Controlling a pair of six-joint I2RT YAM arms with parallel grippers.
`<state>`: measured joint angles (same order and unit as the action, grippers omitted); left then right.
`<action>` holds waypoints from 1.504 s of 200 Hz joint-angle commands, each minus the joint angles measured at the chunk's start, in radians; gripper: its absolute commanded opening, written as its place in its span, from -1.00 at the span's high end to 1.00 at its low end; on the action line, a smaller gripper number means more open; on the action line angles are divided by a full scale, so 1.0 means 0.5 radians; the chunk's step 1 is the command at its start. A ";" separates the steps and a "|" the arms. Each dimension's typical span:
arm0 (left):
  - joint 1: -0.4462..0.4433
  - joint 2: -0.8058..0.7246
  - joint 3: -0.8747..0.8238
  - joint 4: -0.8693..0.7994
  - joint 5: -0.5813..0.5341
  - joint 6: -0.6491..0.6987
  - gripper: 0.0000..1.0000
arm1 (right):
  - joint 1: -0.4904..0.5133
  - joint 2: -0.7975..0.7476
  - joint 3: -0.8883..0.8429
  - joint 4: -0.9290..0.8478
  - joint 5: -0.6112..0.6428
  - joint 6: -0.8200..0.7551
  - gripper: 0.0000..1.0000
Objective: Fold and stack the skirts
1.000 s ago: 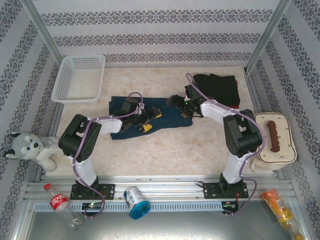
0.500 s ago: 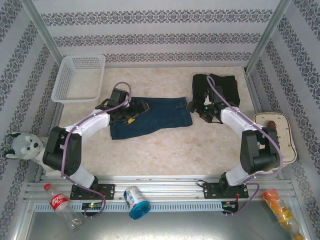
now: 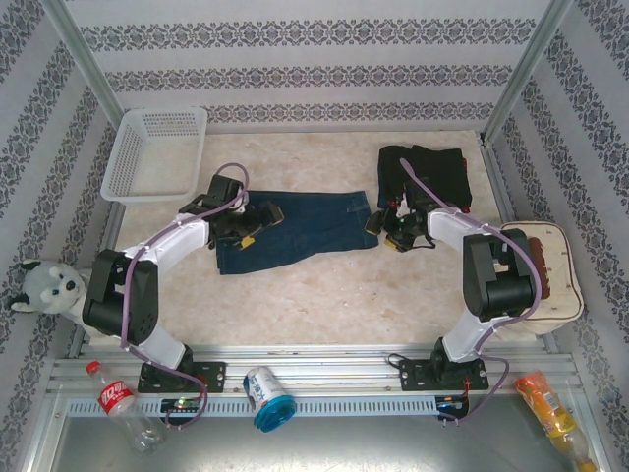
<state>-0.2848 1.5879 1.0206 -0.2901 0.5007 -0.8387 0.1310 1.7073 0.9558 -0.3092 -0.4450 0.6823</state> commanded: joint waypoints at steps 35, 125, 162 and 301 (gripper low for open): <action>-0.316 0.364 0.128 0.753 0.447 -0.466 -1.00 | 0.093 -0.064 -0.186 0.331 -0.166 0.424 -0.32; -0.454 0.718 0.113 0.763 0.437 -0.478 -1.00 | 0.111 0.015 -0.384 0.902 -0.122 0.728 -0.06; -0.446 0.721 -0.020 0.736 0.479 -0.441 -1.00 | 0.111 0.022 -0.522 1.463 -0.153 0.906 0.15; -0.053 -0.126 -0.083 -0.305 -0.544 0.137 -1.00 | 0.197 -0.331 -0.378 1.008 0.171 -0.120 1.00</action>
<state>-0.3473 1.5593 0.9989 -0.1364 0.5274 -0.9413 0.2207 1.5703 0.7116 0.2909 -0.4099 0.8104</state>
